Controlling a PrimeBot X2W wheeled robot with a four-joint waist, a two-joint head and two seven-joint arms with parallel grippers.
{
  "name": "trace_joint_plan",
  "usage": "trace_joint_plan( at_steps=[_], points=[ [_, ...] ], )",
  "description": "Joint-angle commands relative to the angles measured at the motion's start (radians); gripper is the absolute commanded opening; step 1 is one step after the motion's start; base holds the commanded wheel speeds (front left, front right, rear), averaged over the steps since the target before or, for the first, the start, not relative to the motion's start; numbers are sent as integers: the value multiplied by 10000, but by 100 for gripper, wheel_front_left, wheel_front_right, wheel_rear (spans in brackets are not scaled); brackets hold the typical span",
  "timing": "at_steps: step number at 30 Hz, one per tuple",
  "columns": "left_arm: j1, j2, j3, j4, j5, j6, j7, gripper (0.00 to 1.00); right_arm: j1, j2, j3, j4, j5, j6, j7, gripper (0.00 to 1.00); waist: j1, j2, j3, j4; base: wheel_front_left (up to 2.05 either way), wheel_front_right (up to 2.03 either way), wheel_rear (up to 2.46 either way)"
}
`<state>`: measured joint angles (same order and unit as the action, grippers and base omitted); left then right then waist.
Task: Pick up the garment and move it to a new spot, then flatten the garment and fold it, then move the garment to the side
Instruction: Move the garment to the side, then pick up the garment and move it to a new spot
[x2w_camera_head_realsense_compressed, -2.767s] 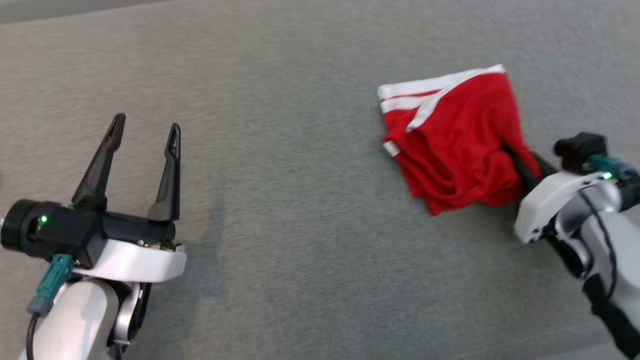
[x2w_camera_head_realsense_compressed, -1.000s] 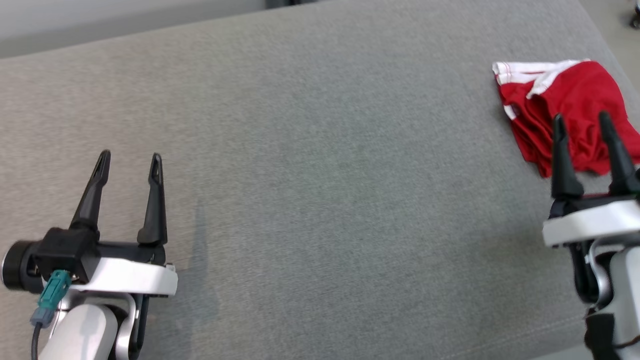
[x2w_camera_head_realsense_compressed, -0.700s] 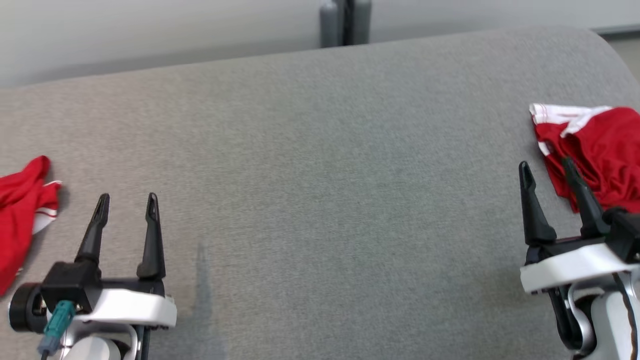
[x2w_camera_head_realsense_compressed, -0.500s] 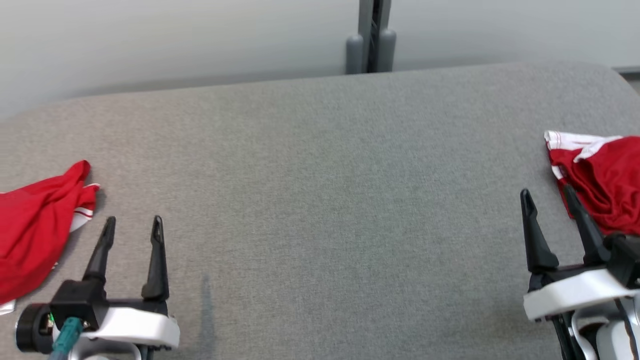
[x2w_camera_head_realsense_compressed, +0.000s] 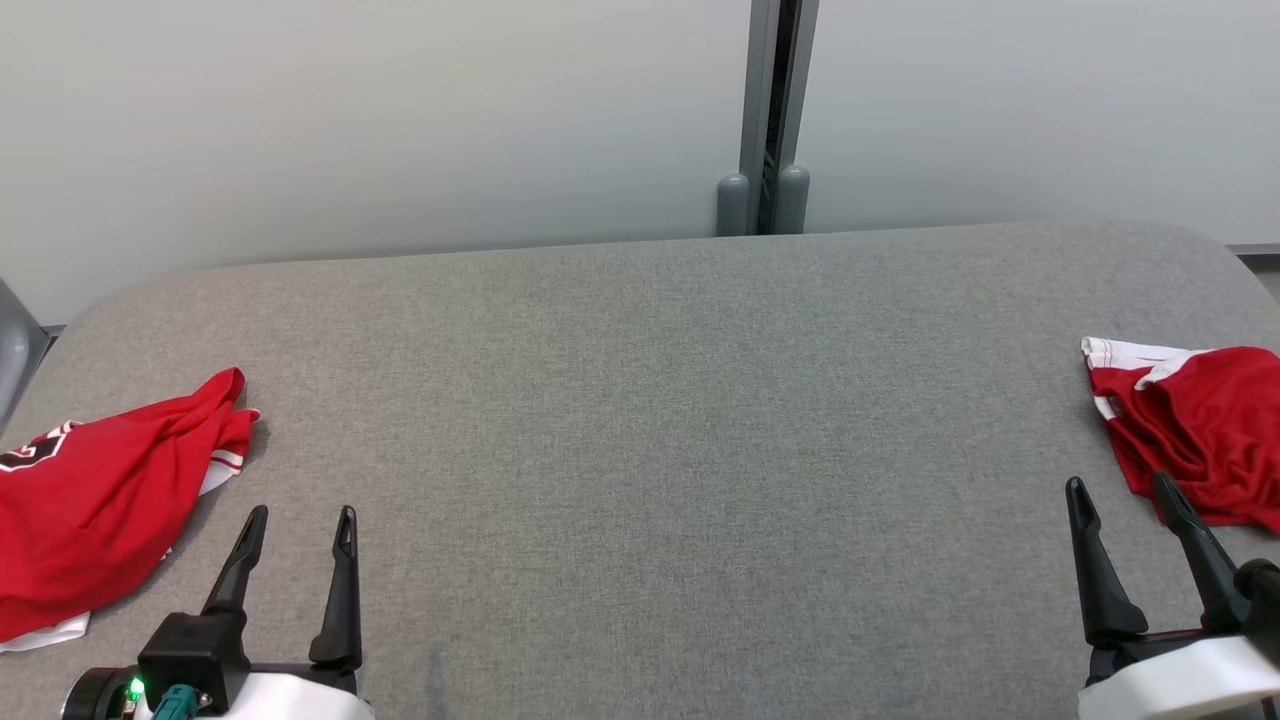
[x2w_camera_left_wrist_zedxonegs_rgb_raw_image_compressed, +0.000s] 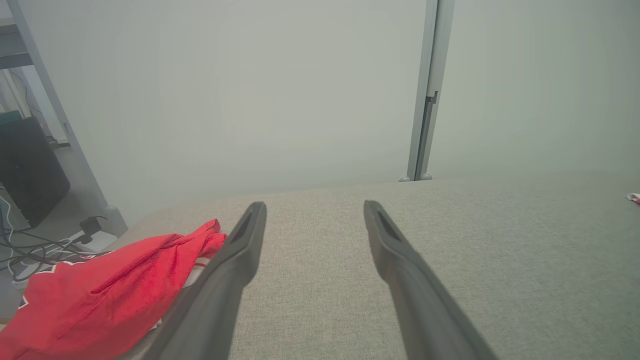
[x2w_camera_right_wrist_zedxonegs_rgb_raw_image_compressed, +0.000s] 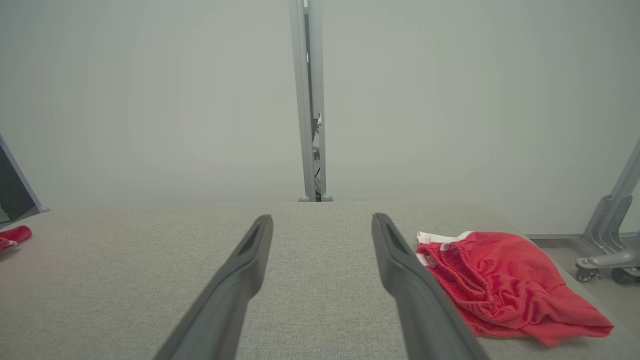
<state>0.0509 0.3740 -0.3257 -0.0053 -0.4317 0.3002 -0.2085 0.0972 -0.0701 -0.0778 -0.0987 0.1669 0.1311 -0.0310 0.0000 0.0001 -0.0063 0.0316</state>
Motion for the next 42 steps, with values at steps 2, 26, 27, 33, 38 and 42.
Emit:
trace_joint_plan(
  at_steps=[2, 26, 27, 33, 38, 42],
  points=[
    [82, 113, -25, -81, 33, 39, 66, 100, 206, 16, -41, -232, -71, -7, 120, 100, 0, -1, -74, -14, 0, 0, 0],
    [9, 188, -158, -336, -48, 175, 275, 100, 521, 159, -95, -693, 40, -7, 289, 100, 0, -1, -113, 19, 0, 0, 0],
    [-44, 172, -151, -347, -87, 131, 243, 100, 517, 162, -100, -705, 56, -7, 277, 100, 0, -1, -113, 67, 0, 0, 0],
    [-352, 206, 87, -355, -157, 104, 16, 100, 492, 166, 58, -895, 69, -5, 313, 100, 0, -1, -85, 765, 0, 0, 0],
    [-681, 226, 461, -398, -265, 31, -238, 100, 436, 169, 58, -1114, 64, -5, 396, 100, 0, -1, -26, 1779, 0, 0, 0],
    [-855, 260, 719, -298, -318, -39, -377, 100, 342, 171, 115, -1262, 87, -5, 483, 100, 0, -1, 17, 2589, 0, 0, 0]
  ],
)
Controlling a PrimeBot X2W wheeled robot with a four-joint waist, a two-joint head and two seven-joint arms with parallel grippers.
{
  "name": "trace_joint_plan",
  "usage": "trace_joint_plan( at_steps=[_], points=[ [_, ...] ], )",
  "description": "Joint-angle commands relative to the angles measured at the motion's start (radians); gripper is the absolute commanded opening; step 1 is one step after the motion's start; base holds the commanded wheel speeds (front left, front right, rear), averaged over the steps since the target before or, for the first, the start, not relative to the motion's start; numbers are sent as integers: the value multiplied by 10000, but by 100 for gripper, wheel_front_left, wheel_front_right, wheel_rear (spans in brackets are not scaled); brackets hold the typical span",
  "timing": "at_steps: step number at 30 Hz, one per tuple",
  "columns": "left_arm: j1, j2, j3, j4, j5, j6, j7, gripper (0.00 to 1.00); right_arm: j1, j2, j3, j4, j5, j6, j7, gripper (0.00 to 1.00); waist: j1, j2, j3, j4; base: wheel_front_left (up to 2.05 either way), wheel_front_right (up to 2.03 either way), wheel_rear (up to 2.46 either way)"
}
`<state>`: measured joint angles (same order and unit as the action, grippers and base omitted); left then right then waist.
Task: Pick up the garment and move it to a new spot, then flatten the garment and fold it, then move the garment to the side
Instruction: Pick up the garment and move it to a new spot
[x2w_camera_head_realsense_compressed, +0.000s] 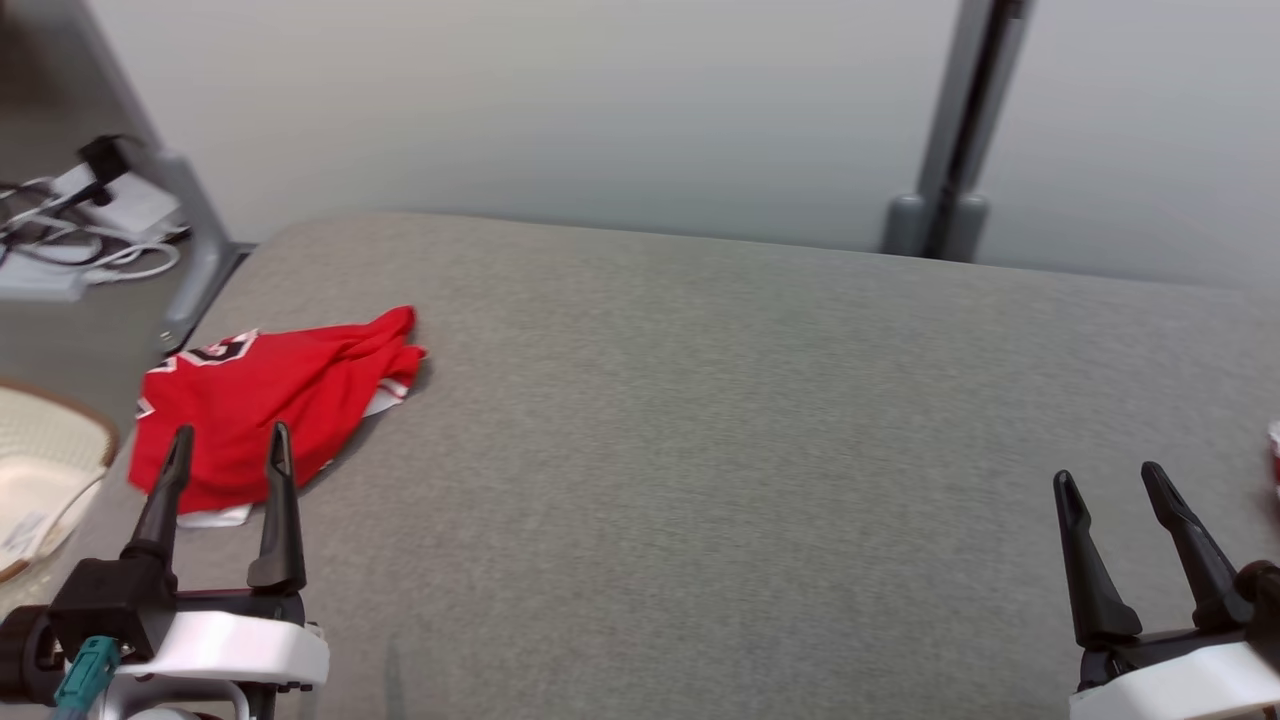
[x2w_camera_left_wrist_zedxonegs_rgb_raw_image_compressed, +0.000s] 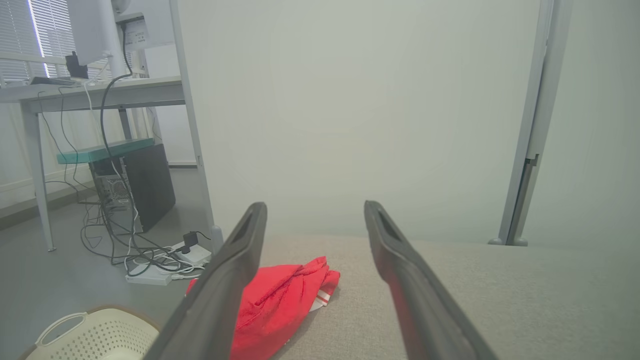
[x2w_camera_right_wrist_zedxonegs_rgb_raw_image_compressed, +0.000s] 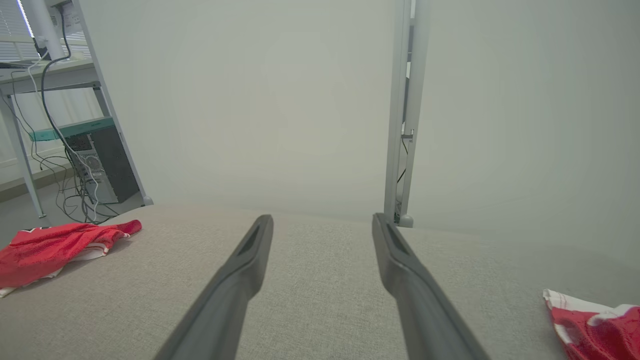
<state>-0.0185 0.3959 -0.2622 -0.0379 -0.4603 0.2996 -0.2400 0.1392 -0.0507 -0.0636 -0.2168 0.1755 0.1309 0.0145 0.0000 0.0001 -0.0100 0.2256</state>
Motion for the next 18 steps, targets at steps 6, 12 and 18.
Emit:
trace_joint_plan(
  at_steps=[6, 12, 18],
  points=[
    [-191, 101, 309, 175, 15, -164, -173, 100, -173, -21, 98, -77, 101, -3, 79, 100, 0, -1, 56, 1610, 0, 0, 0],
    [-167, 49, 388, 276, 89, -282, -213, 100, -209, -21, 167, 23, 201, -3, 28, 100, 0, -1, 30, 2167, 0, 0, 0],
    [-213, 9, 471, 356, 142, -373, -230, 100, -225, -20, 193, 107, 232, -3, 5, 100, 0, -1, 17, 2345, 0, 0, 0]
  ],
)
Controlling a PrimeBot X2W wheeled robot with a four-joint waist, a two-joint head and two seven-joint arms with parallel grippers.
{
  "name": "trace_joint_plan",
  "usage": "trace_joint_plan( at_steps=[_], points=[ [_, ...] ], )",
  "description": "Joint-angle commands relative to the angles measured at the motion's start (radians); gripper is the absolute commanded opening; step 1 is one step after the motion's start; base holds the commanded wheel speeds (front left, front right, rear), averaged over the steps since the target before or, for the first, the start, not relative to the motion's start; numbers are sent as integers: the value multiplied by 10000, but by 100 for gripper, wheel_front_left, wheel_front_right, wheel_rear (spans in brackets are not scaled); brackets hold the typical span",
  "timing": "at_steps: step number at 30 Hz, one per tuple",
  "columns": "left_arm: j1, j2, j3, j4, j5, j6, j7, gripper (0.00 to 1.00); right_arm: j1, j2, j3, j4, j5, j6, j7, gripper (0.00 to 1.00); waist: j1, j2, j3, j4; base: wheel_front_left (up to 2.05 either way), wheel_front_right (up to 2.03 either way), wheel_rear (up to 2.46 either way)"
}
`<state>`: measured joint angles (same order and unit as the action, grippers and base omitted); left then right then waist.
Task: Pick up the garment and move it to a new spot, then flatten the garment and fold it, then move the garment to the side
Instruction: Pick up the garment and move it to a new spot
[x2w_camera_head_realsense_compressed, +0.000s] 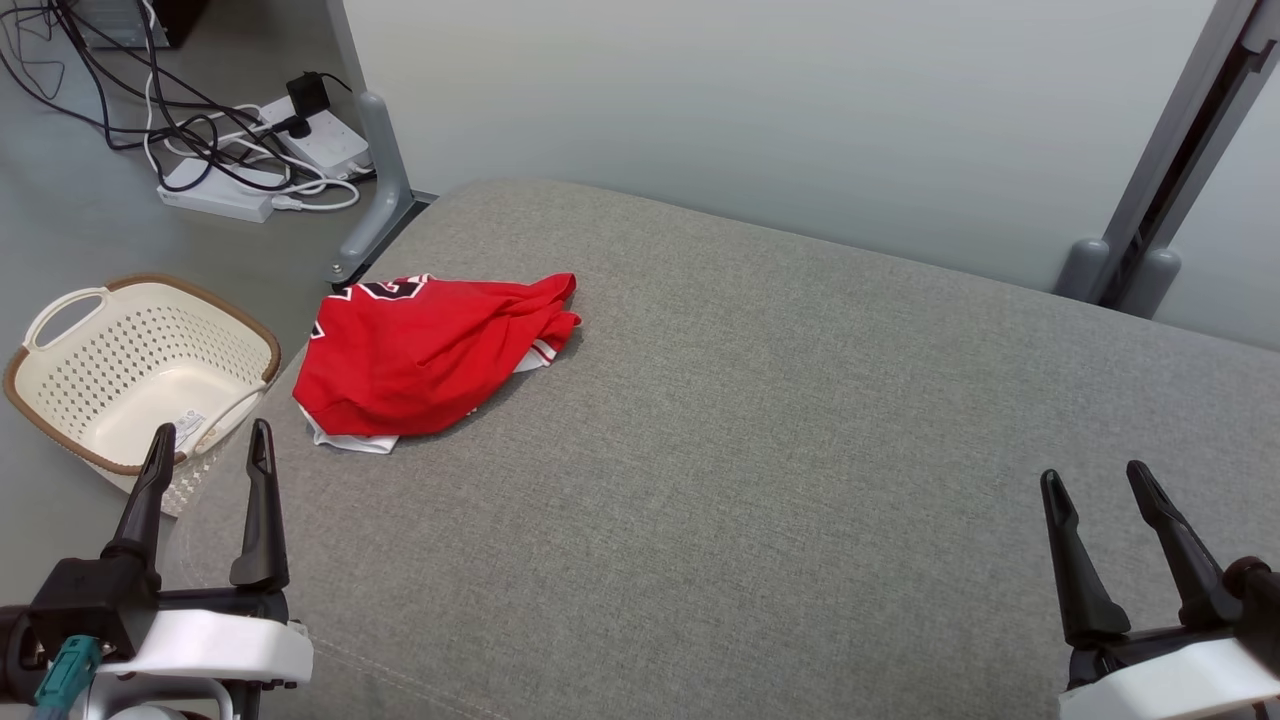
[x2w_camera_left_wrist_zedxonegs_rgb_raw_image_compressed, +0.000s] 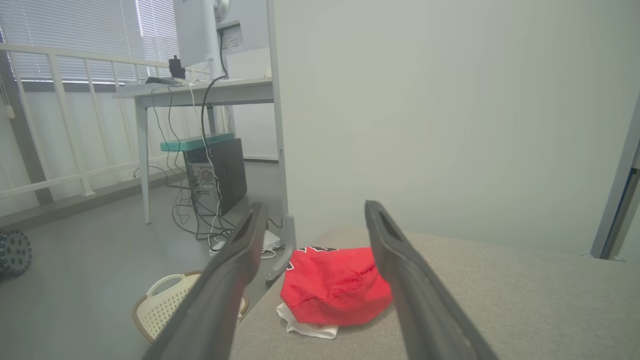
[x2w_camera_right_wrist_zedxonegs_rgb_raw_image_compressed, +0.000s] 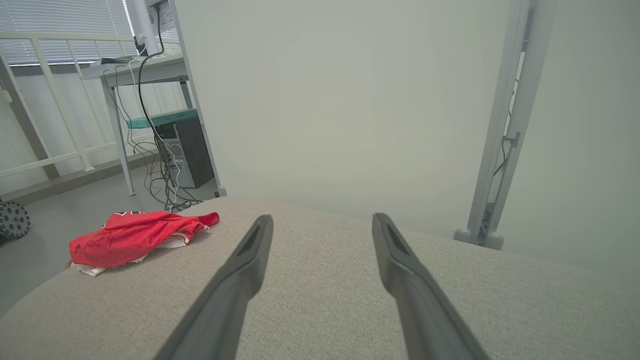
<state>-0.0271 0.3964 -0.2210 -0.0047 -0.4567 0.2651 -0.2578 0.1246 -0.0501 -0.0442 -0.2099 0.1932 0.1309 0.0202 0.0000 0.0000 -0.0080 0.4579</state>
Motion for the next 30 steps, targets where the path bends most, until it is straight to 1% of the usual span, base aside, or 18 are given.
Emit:
trace_joint_plan(
  at_steps=[1, 6, 10, 13, 16, 19, 20, 23, 26, 30],
  points=[
    [-129, -9, 62, 31, 113, -45, -55, 100, -79, -25, 3, 45, 59, -3, -56, 100, 0, 0, -4, 35, 0, 0, 0],
    [-131, -119, 72, -9, 121, -55, -60, 100, -68, -25, 17, 100, 111, -3, -81, 100, 0, 0, -6, 53, 0, 0, 0],
    [-497, -205, 287, -124, 126, -59, -65, 100, -168, -25, 20, 33, 121, -3, -9, 100, 0, 0, 175, 20, 0, 0, 0],
    [-1037, -262, 439, 15, 130, -211, -67, 100, -309, -26, 62, -105, 14, -3, 108, 100, 0, 0, 503, -88, 0, 0, 0],
    [-1823, -341, 616, 624, -43, -472, -61, 100, -593, -29, 166, -287, -169, -3, 263, 100, 0, 0, 1038, -344, 0, 0, 0],
    [-2699, -451, 713, 1916, -276, -884, -60, 100, -882, -90, 290, -436, -297, -3, 439, 100, 0, 0, 1665, -667, 0, 0, 0],
    [-2951, -433, 684, 2542, -286, -1025, -59, 100, -998, -132, 350, -477, -336, -3, 509, 100, 0, 0, 1885, -792, 0, 0, 0],
    [-3891, -615, 678, 4265, -607, -1593, -58, 100, -1263, -232, 464, -596, -437, -3, 635, 100, 0, 0, 2487, -1140, 0, 0, 0],
    [-4774, -888, 581, 6125, -936, -2154, 28, 100, -1472, -340, 479, -702, -462, -3, 743, 100, 0, 0, 3014, -1411, 0, 0, 0],
    [-5849, -1116, 593, 8279, -1314, -2693, 259, 100, -1745, -416, 499, -879, -523, -3, 817, 100, 0, 0, 3591, -1705, 0, 0, 0]
  ],
)
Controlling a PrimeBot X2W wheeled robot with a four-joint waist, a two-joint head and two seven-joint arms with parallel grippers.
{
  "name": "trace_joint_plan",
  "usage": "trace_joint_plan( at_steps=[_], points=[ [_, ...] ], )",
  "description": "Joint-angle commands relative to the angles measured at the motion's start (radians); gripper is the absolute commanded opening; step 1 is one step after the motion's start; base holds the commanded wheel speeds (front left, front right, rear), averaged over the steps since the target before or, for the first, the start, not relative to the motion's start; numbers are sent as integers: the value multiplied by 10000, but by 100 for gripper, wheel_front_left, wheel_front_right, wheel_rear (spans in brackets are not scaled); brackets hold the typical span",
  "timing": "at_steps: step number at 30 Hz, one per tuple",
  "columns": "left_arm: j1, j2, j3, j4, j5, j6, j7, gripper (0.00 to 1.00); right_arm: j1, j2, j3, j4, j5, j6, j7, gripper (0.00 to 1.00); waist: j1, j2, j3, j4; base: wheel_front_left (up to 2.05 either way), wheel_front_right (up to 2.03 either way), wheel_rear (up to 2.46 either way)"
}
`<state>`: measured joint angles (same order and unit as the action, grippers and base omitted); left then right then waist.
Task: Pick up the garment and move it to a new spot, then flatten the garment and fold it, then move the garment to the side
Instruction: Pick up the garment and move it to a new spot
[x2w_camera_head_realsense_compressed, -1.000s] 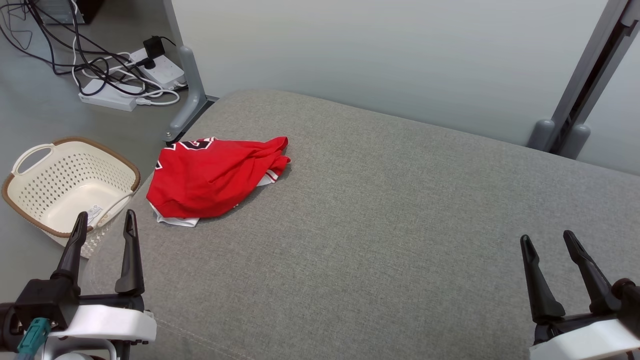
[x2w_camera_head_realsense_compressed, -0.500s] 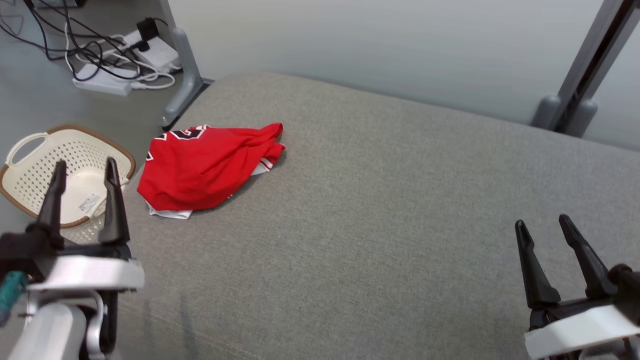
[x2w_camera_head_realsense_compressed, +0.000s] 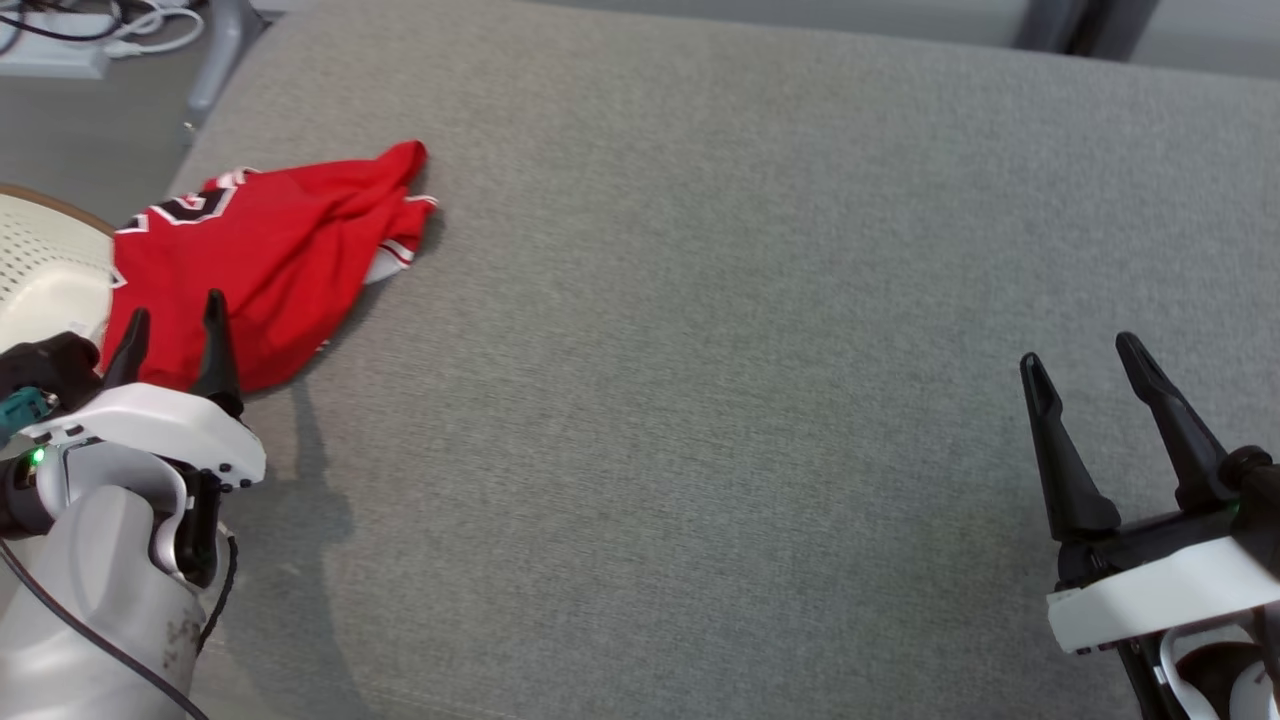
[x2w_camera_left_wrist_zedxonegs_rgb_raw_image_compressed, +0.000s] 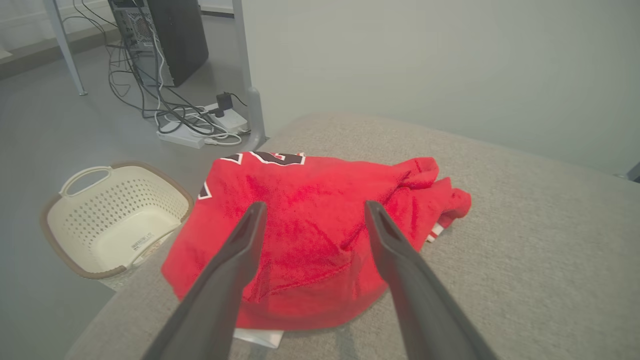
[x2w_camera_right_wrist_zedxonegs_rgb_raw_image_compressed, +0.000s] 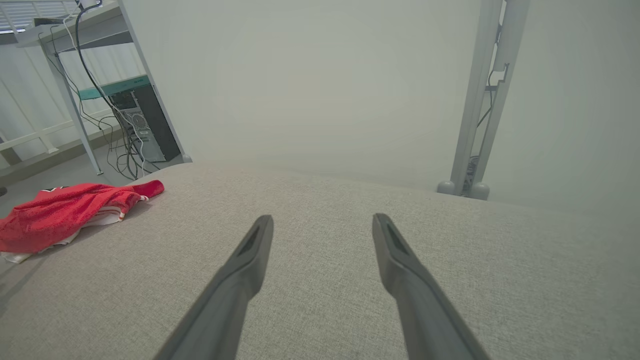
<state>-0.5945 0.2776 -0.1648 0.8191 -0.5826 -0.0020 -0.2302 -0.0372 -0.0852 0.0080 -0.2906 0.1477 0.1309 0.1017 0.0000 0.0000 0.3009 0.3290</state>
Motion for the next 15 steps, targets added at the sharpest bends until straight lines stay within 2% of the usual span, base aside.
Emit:
trace_joint_plan(
  at_steps=[1, 7, 8, 9, 11, 15],
  points=[
    [-403, 54, 50, 527, -128, -170, 59, 100, -195, -83, 17, -90, -73, -3, 22, 100, 0, 0, 604, -478, 0, 0, 0],
    [-1482, 27, 91, 2574, -354, -573, 111, 100, -439, -156, 14, -133, -48, -3, 30, 100, 0, 0, 1003, -729, 0, 0, 0],
    [-1602, 15, 90, 2762, -359, -614, 74, 56, -458, -156, -7, -121, -53, -3, 12, 100, 0, 0, 1018, -745, 0, 0, 0],
    [-1730, 100, 96, 2895, -345, -693, -7, 0, -478, -154, -37, -116, -62, -3, -8, 100, 0, 0, 1034, -762, 0, 0, 0],
    [-1906, 176, 127, 3039, -321, -782, -151, 0, -500, -129, -106, -93, -85, -3, -66, 100, 0, 0, 1018, -779, 0, 0, 0],
    [-2078, 496, 300, 2518, -10, -642, -343, 0, -473, -74, -210, 9, -66, -3, -205, 100, 0, 0, 750, -821, 0, 0, 0]
  ],
)
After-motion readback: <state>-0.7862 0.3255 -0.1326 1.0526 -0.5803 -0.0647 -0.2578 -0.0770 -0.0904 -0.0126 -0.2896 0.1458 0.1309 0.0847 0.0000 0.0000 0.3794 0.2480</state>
